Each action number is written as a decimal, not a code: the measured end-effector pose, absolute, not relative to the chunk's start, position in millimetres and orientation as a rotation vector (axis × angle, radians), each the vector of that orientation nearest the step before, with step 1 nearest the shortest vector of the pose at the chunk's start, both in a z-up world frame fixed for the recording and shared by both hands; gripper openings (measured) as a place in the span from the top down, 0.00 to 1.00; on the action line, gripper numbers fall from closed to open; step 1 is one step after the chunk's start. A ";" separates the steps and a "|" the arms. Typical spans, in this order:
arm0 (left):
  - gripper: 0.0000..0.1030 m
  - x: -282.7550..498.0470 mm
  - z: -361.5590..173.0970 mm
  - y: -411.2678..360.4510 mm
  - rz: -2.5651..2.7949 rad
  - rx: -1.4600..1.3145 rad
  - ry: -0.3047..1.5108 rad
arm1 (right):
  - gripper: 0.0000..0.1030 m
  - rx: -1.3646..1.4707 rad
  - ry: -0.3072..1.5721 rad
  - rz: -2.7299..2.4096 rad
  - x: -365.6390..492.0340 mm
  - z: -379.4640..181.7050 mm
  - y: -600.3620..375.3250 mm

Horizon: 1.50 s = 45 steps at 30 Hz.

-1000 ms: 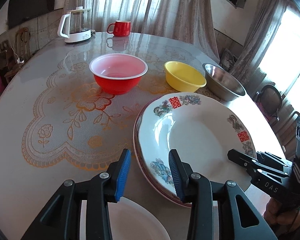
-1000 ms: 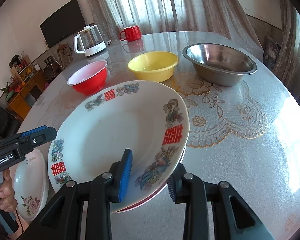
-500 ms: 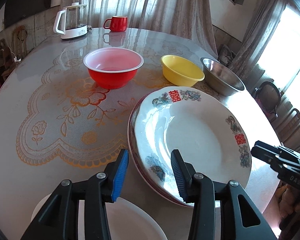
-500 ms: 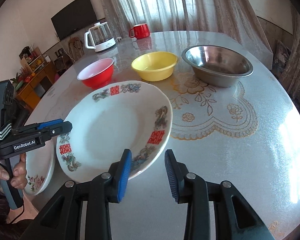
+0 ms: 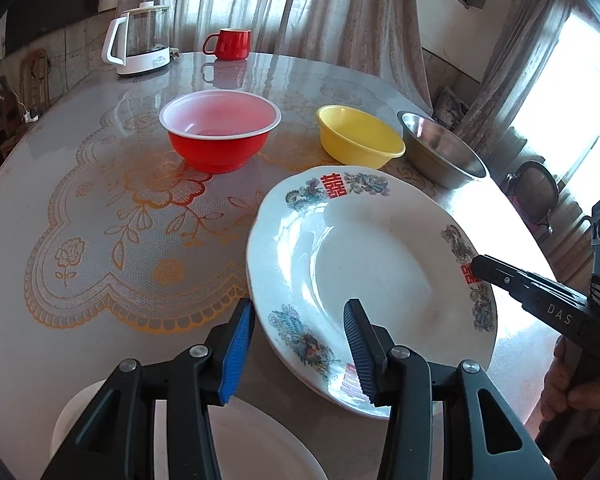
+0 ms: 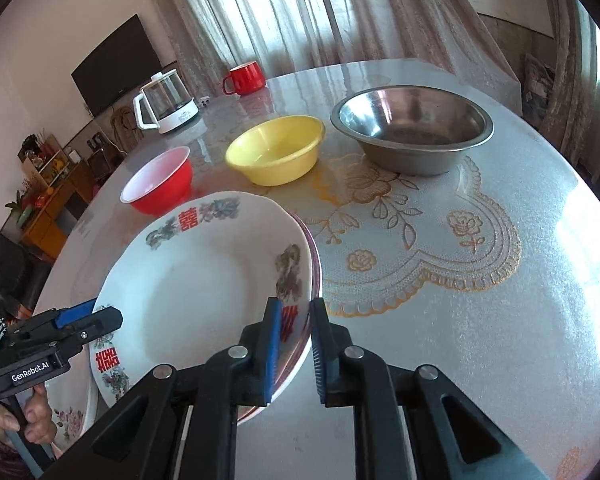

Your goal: Organize plates and bowls

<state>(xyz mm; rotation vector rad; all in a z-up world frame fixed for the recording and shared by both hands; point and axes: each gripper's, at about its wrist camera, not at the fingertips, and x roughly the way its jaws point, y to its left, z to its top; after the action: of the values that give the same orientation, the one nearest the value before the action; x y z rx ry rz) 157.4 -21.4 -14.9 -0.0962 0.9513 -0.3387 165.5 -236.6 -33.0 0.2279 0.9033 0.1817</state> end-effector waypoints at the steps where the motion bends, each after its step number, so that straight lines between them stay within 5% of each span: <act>1: 0.54 157.6 -14.7 -21.3 -0.338 -0.096 0.950 | 0.87 0.217 0.903 0.180 165.9 -32.5 -234.7; 31: 0.44 129.9 -2.8 -17.8 -0.355 -0.074 0.894 | 0.77 0.241 0.911 0.160 142.4 -30.2 -227.2; 45: 0.39 106.8 13.6 29.6 -0.270 -0.142 0.844 | 0.76 0.270 0.776 0.460 111.8 10.0 -192.7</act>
<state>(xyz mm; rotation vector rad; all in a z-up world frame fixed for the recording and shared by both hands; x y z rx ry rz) 106.8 29.6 13.6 -0.1420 0.8445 -0.2704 111.8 -192.7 10.0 0.2695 0.7760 0.4604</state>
